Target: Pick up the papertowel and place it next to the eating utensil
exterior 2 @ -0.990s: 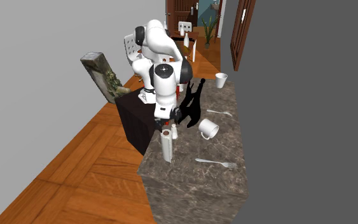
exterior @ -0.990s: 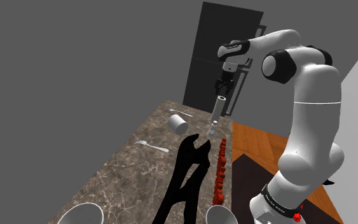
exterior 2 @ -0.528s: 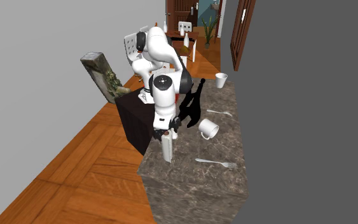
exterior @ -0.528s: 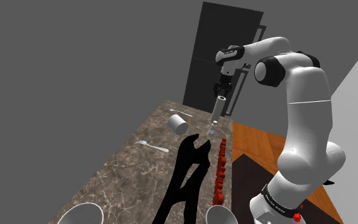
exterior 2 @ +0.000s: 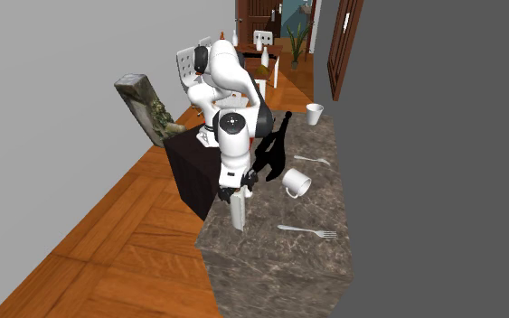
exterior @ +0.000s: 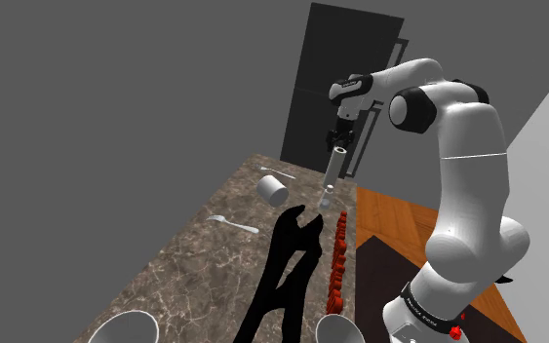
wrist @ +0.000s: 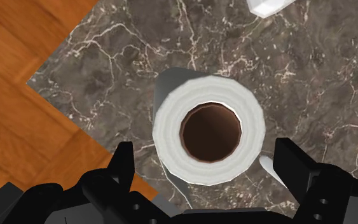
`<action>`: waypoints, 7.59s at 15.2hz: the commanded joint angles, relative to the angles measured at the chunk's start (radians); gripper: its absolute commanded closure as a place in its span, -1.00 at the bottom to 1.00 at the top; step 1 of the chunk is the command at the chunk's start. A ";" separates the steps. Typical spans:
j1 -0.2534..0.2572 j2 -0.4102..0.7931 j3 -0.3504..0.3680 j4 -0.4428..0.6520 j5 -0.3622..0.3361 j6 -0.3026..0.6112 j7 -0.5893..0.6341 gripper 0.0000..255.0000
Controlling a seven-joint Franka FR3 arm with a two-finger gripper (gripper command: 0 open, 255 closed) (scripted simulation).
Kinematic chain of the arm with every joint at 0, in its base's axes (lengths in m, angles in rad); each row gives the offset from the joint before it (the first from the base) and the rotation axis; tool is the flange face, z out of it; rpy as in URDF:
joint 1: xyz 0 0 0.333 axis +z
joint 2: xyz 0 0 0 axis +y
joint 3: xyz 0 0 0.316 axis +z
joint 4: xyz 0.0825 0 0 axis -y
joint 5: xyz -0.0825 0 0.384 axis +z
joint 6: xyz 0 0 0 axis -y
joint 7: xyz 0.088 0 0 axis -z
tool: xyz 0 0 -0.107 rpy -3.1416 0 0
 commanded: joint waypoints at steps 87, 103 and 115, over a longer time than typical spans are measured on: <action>0.648 0.179 0.248 0.436 -0.046 -0.154 0.930 1.00; 0.832 0.060 0.132 0.232 -0.183 0.042 1.265 -1.00; 0.776 0.081 0.233 0.170 -0.287 0.135 1.366 -1.00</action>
